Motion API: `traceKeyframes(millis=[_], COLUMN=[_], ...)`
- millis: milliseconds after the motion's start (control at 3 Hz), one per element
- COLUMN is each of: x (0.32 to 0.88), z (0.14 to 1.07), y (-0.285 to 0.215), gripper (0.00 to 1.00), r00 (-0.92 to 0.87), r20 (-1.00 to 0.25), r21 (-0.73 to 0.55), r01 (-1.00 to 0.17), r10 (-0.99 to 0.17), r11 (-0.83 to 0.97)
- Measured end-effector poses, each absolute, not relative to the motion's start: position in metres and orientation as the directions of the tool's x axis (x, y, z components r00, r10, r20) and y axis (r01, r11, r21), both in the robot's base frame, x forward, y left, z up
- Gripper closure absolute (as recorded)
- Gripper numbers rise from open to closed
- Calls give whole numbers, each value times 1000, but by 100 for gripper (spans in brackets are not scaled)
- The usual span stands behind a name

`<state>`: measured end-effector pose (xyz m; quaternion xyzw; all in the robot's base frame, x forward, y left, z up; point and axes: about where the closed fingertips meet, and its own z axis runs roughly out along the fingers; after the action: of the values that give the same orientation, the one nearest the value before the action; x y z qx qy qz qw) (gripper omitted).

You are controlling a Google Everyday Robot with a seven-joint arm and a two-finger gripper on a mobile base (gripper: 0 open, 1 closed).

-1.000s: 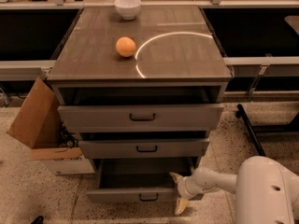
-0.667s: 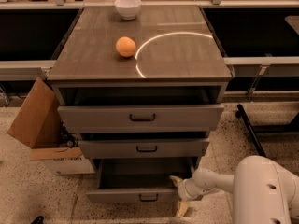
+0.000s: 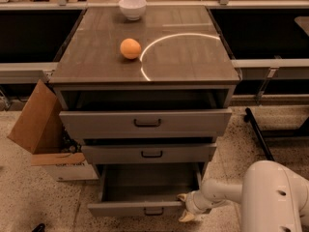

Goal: Open bottom drawer

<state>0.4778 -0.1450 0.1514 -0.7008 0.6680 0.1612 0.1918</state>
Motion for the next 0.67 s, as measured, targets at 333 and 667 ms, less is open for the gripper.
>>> traceKeyframes(millis=[333,667], x=[478,476], z=[155,154], y=[-145,-143], gripper=[65,62], r00=[56,56], r20=[-482,-484], r21=[-53,-50], r01=[-998,-998], r10=[-874,-873], r11=[-34,-36])
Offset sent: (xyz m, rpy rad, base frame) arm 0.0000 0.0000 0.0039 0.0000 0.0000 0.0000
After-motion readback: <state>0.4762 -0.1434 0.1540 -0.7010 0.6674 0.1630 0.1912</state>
